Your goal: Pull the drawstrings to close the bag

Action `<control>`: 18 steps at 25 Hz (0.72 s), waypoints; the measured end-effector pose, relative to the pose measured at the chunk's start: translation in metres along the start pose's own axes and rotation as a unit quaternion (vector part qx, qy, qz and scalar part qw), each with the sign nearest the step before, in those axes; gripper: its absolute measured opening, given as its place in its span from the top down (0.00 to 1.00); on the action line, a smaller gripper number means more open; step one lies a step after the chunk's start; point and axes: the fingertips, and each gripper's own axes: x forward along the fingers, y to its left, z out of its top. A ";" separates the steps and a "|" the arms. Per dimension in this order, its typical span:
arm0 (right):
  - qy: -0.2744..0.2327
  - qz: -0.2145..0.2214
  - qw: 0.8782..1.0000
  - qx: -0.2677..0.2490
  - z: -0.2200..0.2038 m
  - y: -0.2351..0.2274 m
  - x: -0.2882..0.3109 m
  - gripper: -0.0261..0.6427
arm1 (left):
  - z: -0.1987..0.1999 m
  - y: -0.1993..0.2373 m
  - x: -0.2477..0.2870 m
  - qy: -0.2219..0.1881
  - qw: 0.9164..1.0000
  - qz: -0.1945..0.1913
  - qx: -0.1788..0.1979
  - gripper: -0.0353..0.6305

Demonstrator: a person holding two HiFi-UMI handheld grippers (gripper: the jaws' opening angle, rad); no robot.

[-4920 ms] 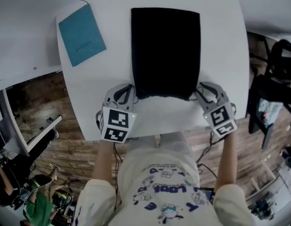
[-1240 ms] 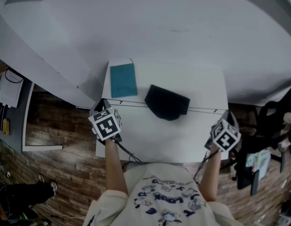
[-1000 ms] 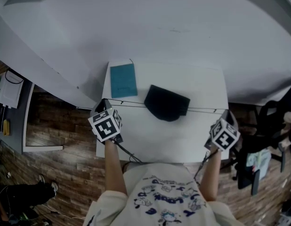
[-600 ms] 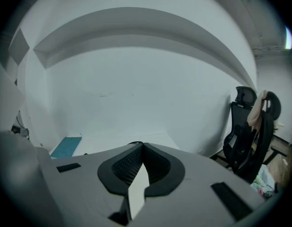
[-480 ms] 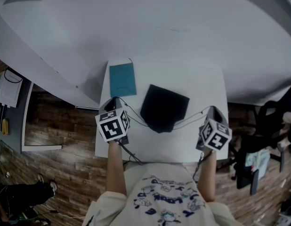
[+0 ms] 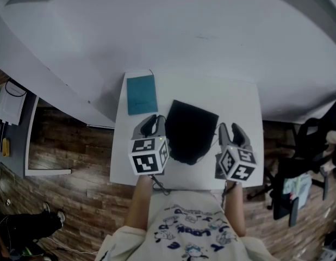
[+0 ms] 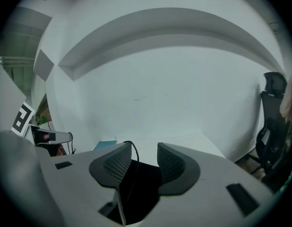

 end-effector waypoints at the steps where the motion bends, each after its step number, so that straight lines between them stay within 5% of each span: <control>1: -0.008 0.006 1.000 -0.003 0.003 0.006 -0.001 0.73 | 0.002 -0.008 -0.001 -0.006 1.000 -0.010 0.000 0.89; 8: -0.114 0.001 0.993 -0.031 0.040 0.031 -0.021 0.74 | 0.023 -0.040 -0.015 -0.068 0.996 -0.021 0.053 0.89; 18: -0.130 0.008 0.991 -0.039 0.041 0.039 -0.026 0.89 | 0.026 -0.037 -0.021 -0.095 0.992 -0.007 0.078 0.89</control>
